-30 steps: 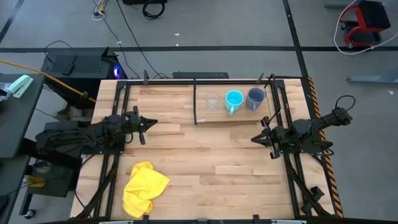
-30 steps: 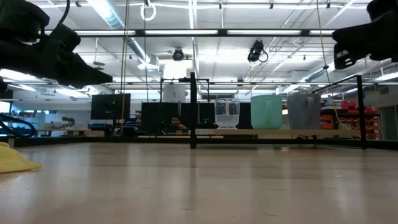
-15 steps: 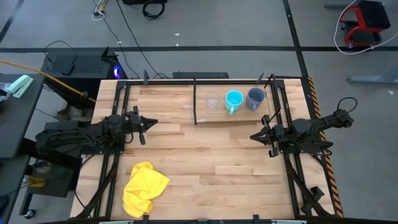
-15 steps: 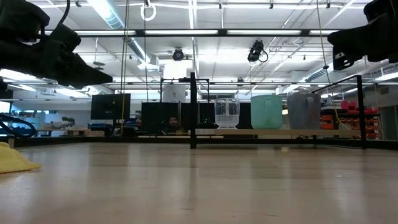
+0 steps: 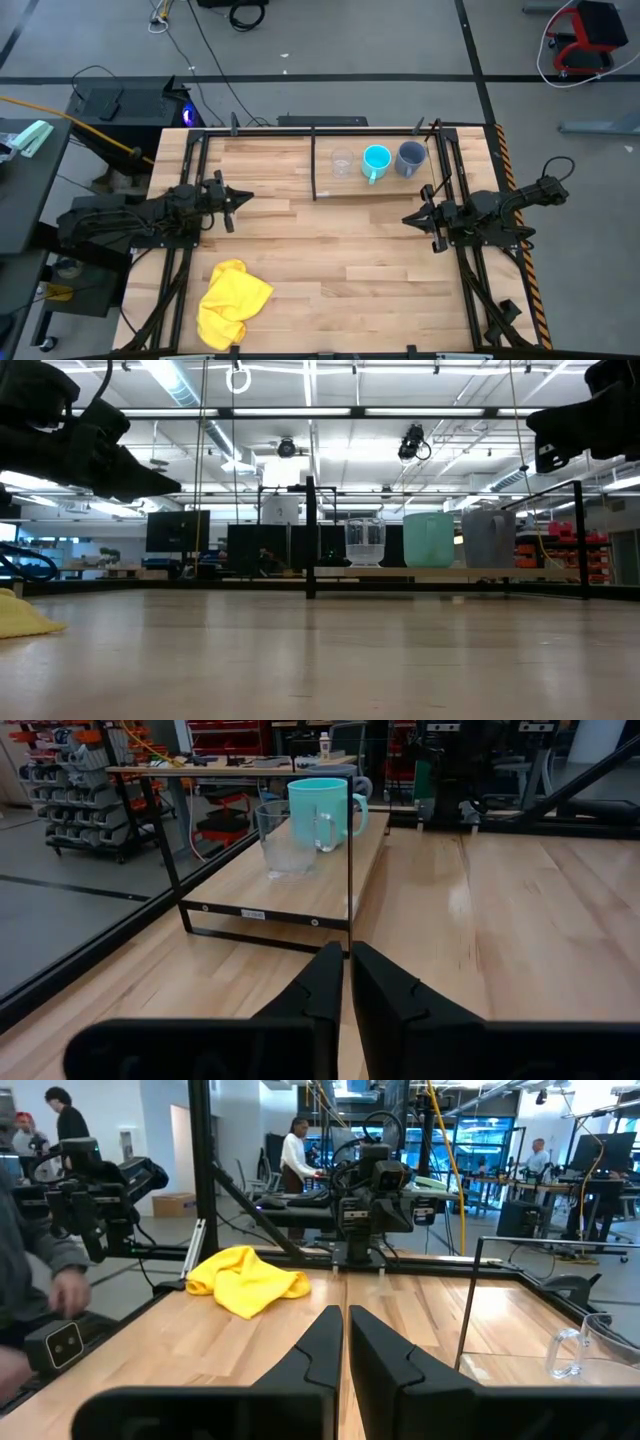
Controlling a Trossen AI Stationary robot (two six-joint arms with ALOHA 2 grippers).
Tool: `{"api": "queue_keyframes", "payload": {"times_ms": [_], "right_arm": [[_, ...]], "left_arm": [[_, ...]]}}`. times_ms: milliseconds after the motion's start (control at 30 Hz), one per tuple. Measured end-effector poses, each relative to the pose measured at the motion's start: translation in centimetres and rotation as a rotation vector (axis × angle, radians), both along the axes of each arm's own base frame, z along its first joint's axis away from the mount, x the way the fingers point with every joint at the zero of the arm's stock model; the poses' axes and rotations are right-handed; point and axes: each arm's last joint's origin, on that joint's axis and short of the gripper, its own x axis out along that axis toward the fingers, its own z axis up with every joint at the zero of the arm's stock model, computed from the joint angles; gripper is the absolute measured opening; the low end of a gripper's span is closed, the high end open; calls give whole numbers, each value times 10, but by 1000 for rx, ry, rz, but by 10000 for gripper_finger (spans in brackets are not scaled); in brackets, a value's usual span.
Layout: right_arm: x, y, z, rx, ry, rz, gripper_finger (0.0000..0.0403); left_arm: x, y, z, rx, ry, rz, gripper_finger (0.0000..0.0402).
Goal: Stack small to large cups/mugs on shelf
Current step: Return to Home Position
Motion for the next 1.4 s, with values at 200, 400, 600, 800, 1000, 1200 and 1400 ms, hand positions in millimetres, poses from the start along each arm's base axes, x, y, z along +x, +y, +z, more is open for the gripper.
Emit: {"api": "queue_keyframes", "payload": {"times_ms": [200, 400, 600, 800, 1000, 1200, 1400], "right_arm": [[0, 0, 0, 0, 0, 0, 29], [0, 0, 0, 0, 0, 0, 29], [0, 0, 0, 1, -1, 0, 29], [0, 0, 0, 1, -1, 0, 29], [0, 0, 0, 1, -1, 0, 29], [0, 0, 0, 1, -1, 0, 29], [0, 0, 0, 1, -1, 0, 29]], "left_arm": [[0, 0, 0, 0, 0, 0, 33], [0, 0, 0, 0, -1, 0, 25], [0, 0, 0, 0, -1, -1, 26], [0, 0, 0, 0, -2, 0, 35], [0, 0, 0, 0, -2, 0, 32], [0, 0, 0, 0, -2, 0, 25], [0, 0, 0, 0, -2, -1, 25]]}}
